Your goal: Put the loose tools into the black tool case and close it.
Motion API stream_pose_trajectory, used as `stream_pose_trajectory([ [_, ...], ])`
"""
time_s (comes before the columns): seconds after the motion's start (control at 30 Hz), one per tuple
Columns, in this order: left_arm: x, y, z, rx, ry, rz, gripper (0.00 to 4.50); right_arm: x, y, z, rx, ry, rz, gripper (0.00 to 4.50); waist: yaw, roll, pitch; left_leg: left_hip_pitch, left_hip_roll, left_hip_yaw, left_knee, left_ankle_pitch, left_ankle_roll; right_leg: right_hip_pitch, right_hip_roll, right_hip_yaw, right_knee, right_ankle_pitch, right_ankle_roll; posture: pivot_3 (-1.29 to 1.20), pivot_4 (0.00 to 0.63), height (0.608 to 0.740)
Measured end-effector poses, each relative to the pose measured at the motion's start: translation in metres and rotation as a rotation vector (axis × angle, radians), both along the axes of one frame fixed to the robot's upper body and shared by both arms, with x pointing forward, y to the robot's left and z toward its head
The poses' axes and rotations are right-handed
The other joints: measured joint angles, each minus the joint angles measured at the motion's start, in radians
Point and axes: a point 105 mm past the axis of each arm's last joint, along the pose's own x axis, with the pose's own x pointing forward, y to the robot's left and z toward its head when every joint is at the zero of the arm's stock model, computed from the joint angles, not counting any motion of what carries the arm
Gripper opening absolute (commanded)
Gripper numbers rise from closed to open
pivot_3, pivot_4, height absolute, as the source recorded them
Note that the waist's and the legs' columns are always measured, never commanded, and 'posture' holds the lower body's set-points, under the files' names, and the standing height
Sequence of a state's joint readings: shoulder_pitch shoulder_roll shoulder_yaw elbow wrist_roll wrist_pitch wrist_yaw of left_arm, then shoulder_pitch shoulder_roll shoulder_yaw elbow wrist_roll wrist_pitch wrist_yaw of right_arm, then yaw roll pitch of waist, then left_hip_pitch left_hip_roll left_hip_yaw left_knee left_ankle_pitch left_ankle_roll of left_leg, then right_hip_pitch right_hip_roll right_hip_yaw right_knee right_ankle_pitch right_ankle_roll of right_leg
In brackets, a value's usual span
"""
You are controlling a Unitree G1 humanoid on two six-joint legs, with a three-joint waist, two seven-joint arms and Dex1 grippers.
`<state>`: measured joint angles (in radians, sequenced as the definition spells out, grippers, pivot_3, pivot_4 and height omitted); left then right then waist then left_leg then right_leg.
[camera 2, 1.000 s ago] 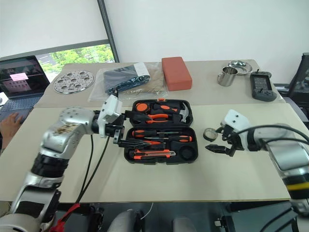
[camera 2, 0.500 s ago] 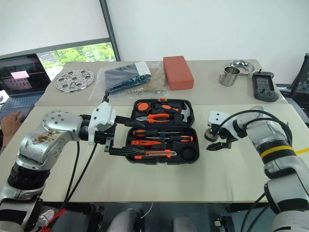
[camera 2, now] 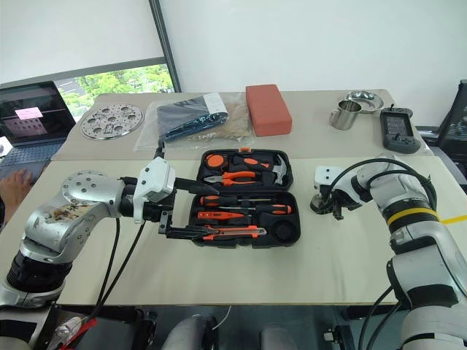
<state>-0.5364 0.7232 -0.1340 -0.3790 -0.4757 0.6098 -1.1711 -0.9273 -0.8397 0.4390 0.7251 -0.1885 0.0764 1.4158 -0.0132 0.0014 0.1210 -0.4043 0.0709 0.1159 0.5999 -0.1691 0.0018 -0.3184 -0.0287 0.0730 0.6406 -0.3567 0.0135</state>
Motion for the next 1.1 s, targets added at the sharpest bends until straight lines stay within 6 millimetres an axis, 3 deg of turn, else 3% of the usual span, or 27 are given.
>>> stream_pose_trajectory([
  [0.1, 0.0, 0.0, 0.0, 0.002, 0.003, -0.006, 4.5, -0.005, 0.006, 0.017, -0.015, -0.036, 0.062, 0.06, 0.0, 0.0, 0.0, 0.0, 0.0, 0.0, -0.001, 0.0, 0.0, 0.0, 0.0, 0.0, 0.0, 0.0, 0.0, 0.0, 0.15, 0.74],
  [0.23, 0.001, 0.002, -0.001, 0.002, 0.016, -0.014, 4.5, -0.03, 0.048, 0.037, 0.03, -0.032, 0.218, 0.06, -0.002, 0.0, 0.0, 0.0, 0.003, 0.0, -0.001, 0.0, 0.0, 0.0, 0.002, 0.0, 0.0, 0.0, 0.0, 0.0, 0.15, 0.74],
  [0.33, 0.004, 0.003, -0.002, -0.007, 0.018, -0.008, 4.5, -0.051, 0.075, 0.041, 0.073, -0.017, 0.309, 0.06, 0.001, 0.0, 0.0, 0.0, 0.005, 0.0, -0.001, 0.0, 0.0, -0.001, 0.002, -0.001, 0.0, 0.0, 0.0, 0.0, 0.15, 0.74],
  [0.43, 0.006, 0.007, -0.003, -0.031, 0.036, 0.006, 4.5, -0.066, 0.084, 0.038, 0.069, 0.004, 0.347, 0.06, 0.005, 0.0, 0.0, -0.001, 0.005, 0.0, -0.001, -0.001, 0.001, -0.001, 0.001, -0.001, 0.0, 0.0, 0.0, 0.0, 0.15, 0.74],
  [0.63, 0.007, 0.015, -0.012, -0.04, 0.071, 0.039, 4.5, -0.08, 0.087, 0.02, 0.018, 0.063, 0.383, 0.06, 0.002, 0.0, 0.0, 0.0, 0.005, 0.0, -0.001, -0.001, 0.001, -0.001, 0.002, -0.001, 0.0, 0.0, -0.001, 0.0, 0.15, 0.74],
  [1.1, 0.013, 0.026, -0.007, -0.067, 0.049, 0.121, 4.5, -0.077, 0.097, 0.004, 0.012, 0.066, 0.415, 0.06, 0.001, -0.001, 0.001, 0.0, 0.006, 0.001, -0.001, -0.001, 0.001, -0.001, 0.002, -0.001, 0.0, 0.0, -0.001, 0.0, 0.15, 0.74],
])
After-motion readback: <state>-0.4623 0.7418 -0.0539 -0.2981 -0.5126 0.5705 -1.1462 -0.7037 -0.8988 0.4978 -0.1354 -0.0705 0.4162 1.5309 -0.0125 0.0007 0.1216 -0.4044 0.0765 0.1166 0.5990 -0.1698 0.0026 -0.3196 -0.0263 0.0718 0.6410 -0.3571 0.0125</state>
